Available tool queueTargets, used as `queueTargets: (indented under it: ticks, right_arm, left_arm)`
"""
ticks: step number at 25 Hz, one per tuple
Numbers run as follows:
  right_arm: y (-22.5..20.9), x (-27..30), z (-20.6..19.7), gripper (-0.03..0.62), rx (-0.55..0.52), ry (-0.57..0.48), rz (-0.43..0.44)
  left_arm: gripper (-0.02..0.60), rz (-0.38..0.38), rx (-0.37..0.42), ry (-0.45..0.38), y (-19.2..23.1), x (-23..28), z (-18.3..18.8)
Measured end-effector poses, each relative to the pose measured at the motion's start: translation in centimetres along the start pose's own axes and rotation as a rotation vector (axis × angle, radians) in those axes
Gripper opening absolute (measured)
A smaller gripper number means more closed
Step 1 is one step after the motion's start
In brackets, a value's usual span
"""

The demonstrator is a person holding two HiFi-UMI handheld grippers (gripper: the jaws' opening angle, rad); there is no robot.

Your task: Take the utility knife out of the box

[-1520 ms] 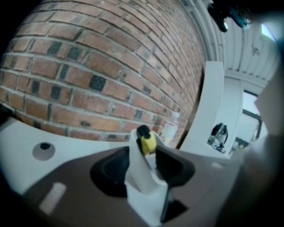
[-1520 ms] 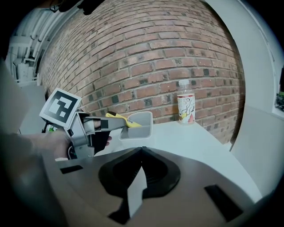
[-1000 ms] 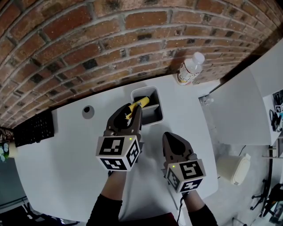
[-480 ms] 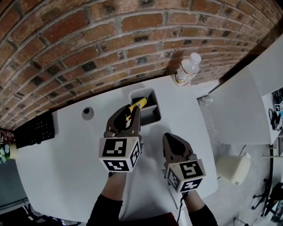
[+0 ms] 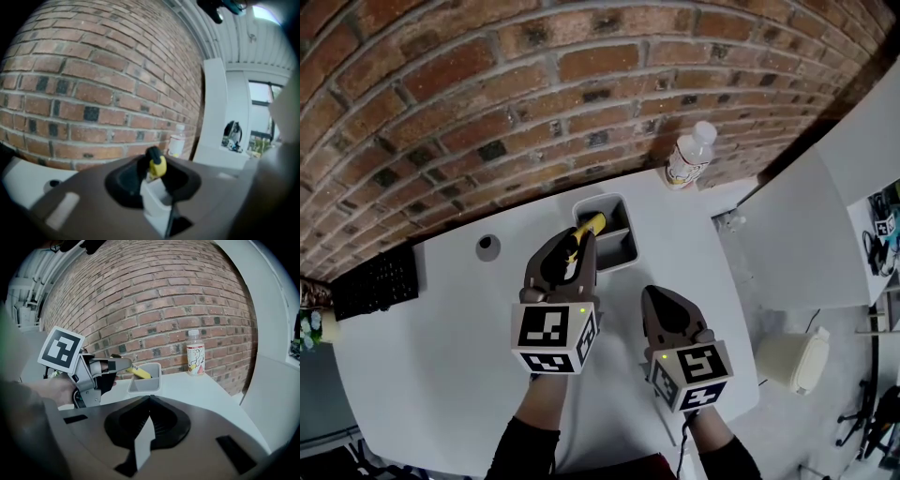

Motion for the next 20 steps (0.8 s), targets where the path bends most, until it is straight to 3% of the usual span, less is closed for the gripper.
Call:
queueTargets:
  ticks: [10,20]
  right_arm:
    - [1.3,-1.3,1.6,0.008,-0.031,-0.032,-0.001]
    - [2.5,-3.4,4.5,0.008,-0.056,-0.095,-0.009]
  left_arm:
    - [0.084,-0.019,0.002,-0.098,-1.0,-2.0,3.8]
    - [0.084,-0.052,0.031,-0.137,-2.1,-4.3,6.6]
Point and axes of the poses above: the fingertips, and each gripper's own axes: x forward along the fingers, y to its left, z out of its top, the point moved 4 cm from there along -x, backward along the fingers, and after that the axes turned 12 degrees about -y, right-handed, at the moved point
